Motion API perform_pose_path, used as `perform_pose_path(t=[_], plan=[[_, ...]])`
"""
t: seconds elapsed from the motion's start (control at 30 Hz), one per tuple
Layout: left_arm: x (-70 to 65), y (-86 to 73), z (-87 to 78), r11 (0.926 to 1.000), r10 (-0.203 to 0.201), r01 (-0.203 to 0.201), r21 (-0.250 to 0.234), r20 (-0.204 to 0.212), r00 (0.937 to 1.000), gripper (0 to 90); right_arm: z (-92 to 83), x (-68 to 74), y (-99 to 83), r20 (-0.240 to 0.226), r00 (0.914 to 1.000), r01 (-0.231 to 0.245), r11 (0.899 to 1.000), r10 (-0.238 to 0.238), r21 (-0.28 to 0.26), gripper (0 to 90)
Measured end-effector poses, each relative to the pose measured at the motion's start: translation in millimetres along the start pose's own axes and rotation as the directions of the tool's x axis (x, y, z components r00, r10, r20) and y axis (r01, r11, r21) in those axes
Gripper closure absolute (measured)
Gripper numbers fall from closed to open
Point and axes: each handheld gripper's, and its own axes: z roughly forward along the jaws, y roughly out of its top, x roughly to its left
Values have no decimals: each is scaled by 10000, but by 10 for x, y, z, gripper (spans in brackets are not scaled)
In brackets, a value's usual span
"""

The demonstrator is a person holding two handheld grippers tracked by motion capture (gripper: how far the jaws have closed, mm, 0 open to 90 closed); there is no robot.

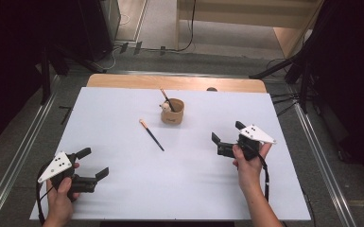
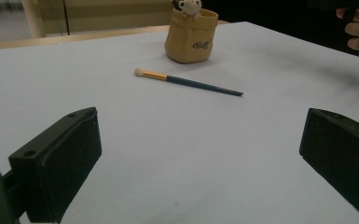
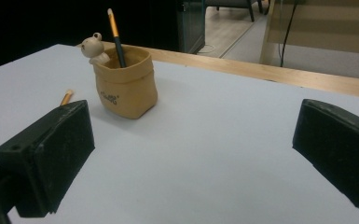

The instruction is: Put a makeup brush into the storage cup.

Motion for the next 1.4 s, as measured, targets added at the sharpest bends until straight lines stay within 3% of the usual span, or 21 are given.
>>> perform_pose_path(t=[0.8,1.07,1.4], plan=[[-5,12,-15,10000,16,-17,-77,-45,10000,0,-569,-243,-444,398,9991,148,9995,-158,266,0],[3,12,-27,10000,-6,5,-97,-61,10000,0,-771,-344,-502,648,9979,-5,9999,-3,121,0],[4,13,-43,9999,-8,6,-122,-119,9999,0,-967,-426,-590,833,9964,121,9997,-138,206,0]])
